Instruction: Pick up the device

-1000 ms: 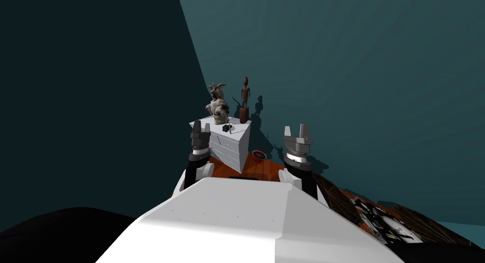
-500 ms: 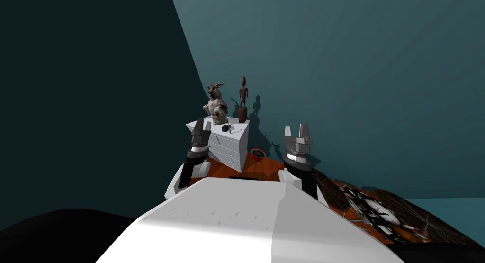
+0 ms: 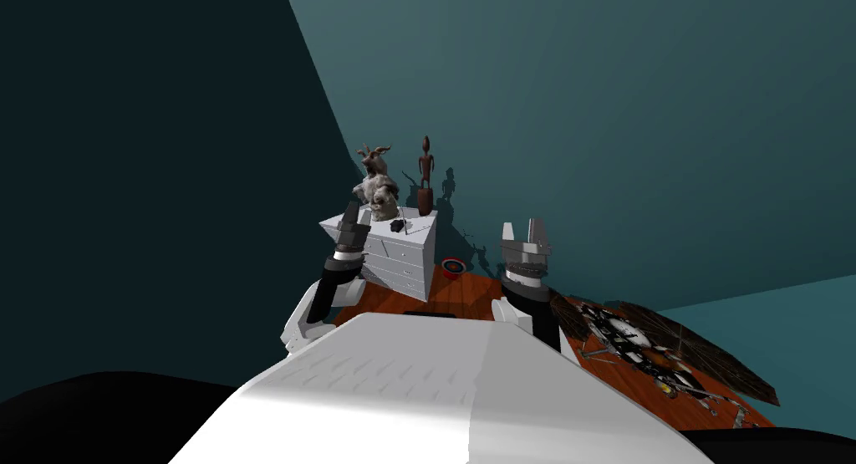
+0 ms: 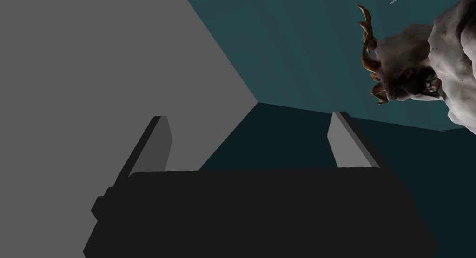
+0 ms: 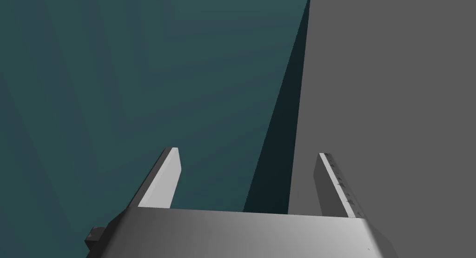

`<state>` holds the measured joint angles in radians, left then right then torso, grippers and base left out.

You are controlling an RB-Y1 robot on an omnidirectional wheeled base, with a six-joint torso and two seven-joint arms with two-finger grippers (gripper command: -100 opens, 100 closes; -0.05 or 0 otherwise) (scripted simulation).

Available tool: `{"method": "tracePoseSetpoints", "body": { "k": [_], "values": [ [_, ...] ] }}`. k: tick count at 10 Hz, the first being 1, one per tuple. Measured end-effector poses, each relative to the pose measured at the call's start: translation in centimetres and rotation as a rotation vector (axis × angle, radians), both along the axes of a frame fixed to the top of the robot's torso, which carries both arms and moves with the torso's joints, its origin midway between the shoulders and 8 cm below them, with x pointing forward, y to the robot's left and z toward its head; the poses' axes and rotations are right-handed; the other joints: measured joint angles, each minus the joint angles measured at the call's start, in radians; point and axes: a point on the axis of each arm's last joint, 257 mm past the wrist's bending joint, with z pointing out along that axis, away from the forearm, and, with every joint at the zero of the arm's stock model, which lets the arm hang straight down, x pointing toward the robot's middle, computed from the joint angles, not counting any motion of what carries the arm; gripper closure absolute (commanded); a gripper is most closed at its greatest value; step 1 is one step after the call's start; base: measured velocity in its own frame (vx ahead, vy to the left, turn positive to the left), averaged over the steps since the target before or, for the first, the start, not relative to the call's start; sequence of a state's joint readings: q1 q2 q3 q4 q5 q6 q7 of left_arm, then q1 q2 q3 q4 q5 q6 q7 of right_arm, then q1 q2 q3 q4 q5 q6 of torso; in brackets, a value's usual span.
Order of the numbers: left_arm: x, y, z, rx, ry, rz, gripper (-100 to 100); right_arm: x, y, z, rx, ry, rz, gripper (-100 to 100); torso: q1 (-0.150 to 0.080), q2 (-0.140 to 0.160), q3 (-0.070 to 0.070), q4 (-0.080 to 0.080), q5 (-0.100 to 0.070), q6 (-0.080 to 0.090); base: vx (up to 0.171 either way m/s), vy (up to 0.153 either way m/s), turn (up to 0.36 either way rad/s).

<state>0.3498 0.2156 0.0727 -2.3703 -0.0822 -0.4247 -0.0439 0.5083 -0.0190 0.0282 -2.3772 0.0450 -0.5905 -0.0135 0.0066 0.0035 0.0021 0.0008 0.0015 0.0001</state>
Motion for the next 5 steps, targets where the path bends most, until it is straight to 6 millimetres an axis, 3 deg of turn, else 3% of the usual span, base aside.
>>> {"method": "tracePoseSetpoints", "body": {
  "k": [5],
  "values": [
    [1.5, 1.1, 1.2, 0.027, 0.047, 0.022, -100, 0.0, 0.0, 0.0, 0.0, 0.0, 0.0, 0, -0.001, -0.002, -0.001, 0.0, 0.0, 0.0, -0.044, 0.087, -0.15]
  ]
}}
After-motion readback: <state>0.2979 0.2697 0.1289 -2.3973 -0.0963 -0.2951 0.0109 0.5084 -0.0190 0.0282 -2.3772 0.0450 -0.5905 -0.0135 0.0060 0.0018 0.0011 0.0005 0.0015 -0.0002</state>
